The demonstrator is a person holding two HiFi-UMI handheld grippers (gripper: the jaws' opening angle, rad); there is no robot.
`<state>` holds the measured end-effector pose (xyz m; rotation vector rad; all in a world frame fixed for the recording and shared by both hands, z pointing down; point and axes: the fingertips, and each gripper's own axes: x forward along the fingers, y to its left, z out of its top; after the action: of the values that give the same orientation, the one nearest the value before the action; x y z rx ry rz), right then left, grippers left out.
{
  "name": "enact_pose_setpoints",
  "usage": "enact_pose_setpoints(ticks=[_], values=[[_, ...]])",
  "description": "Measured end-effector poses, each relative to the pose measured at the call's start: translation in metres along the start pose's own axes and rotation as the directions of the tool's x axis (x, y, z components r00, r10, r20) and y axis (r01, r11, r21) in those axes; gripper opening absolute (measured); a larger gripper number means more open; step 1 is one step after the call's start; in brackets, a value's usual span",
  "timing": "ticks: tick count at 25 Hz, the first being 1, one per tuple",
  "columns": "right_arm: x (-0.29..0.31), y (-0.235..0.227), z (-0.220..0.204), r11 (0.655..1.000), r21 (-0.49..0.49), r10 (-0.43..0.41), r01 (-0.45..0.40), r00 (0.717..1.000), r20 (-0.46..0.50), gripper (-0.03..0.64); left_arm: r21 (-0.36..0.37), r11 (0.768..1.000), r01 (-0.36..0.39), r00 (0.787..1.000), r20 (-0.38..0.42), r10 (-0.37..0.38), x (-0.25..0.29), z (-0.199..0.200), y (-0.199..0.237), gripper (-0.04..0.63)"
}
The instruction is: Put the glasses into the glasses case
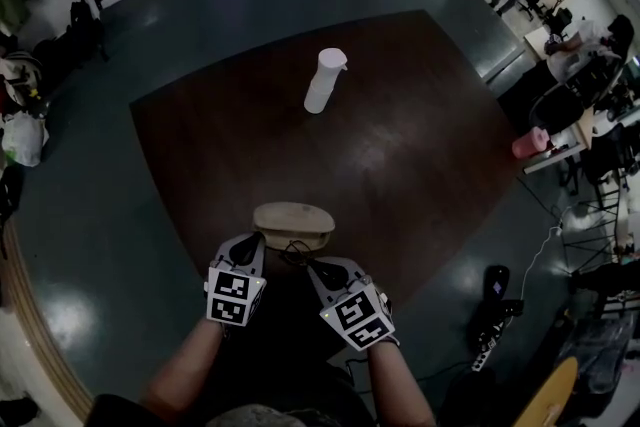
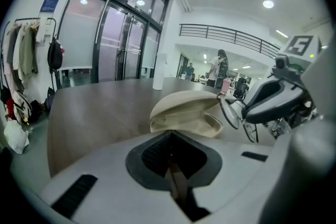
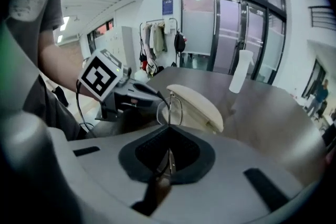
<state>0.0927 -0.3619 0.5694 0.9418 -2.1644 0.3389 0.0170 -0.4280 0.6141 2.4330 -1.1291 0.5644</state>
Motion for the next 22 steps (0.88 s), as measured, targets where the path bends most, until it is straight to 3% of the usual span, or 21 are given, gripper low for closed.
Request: enact_pose_setpoints(ticks=[6,16,22], values=[[0.025,-0.017,-0.001,0.98,-0.196,-0.069,0.035,0.983,-0.168,-0.011,0.012,1.0,0.013,1.0,0.018,-0.013,0.003,0.003,-0.002,0.006],[0.059,-0.017,0.013,0.883,-0.456,-0.208,0.11,0.963,-0.172,-0.011,0.004,1.0,0.022,0.999,0.026,-0.023,0.001,0.003,-0.004,0.006],[0.07,-0.024,0.021,0.836,-0.529,-0.268,0.148,0.95,-0.158,-0.011,0.011,0.999,0.03,0.999,0.027,-0.03,-0.001,0.004,-0.005,0.006]])
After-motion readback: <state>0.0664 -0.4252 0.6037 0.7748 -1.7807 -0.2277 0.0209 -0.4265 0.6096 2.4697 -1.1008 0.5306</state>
